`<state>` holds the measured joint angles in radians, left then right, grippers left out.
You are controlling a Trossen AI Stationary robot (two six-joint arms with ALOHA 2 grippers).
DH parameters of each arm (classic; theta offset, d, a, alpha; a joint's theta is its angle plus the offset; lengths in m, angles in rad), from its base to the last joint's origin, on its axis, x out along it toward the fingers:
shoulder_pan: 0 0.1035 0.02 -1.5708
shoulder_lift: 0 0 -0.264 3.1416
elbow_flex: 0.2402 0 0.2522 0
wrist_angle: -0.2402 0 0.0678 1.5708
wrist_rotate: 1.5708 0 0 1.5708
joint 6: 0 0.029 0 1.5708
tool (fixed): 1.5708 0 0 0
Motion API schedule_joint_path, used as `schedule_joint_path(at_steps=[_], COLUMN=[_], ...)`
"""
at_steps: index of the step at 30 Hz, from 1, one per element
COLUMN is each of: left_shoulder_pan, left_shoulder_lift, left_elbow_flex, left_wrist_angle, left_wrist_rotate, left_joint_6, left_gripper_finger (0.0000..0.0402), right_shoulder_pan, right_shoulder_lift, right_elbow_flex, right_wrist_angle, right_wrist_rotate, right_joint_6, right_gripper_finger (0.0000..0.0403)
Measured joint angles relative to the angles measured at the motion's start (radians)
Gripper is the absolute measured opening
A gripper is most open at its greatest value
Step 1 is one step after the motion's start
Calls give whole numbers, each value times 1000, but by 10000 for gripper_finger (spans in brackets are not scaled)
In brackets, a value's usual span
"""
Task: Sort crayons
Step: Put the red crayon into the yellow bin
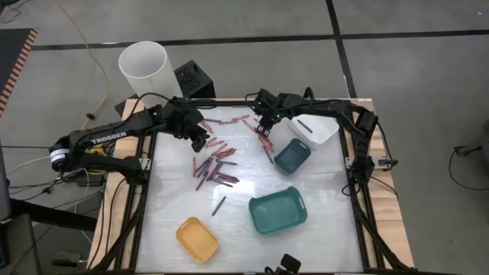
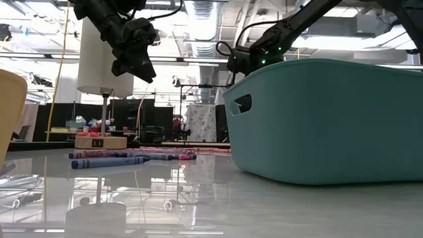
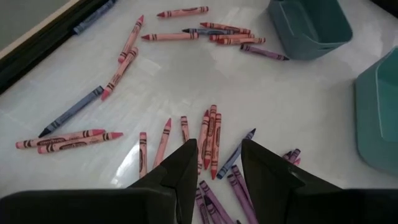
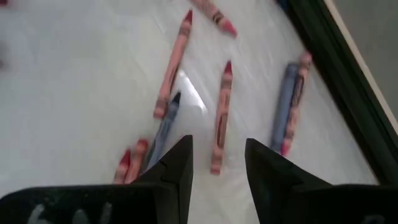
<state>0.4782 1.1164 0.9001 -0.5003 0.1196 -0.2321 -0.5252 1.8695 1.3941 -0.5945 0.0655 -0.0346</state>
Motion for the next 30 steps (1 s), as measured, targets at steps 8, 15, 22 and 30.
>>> schedule_joint_path(at_steps=[8, 15, 22, 30], left_shoulder_pan=[0, 0, 0, 0], left_shoulder_lift=[0, 0, 0, 0], left_elbow_flex=[0, 0, 0, 0], left_wrist_angle=[-1, -2, -2, -2], left_wrist_rotate=[0, 1, 3, 2], left_joint_6=[0, 0, 0, 0], left_gripper_finger=[112, 112, 112, 112], right_shoulder_pan=[-13, -22, -22, -27], right_shoulder_lift=[32, 66, 107, 141], right_elbow_flex=[0, -1, 0, 3], right_wrist_angle=[17, 0, 3, 2], right_wrist_rotate=[-18, -41, -47, -48], right_joint_6=[-3, -3, -19, -19], right_gripper_finger=[139, 139, 139, 138])
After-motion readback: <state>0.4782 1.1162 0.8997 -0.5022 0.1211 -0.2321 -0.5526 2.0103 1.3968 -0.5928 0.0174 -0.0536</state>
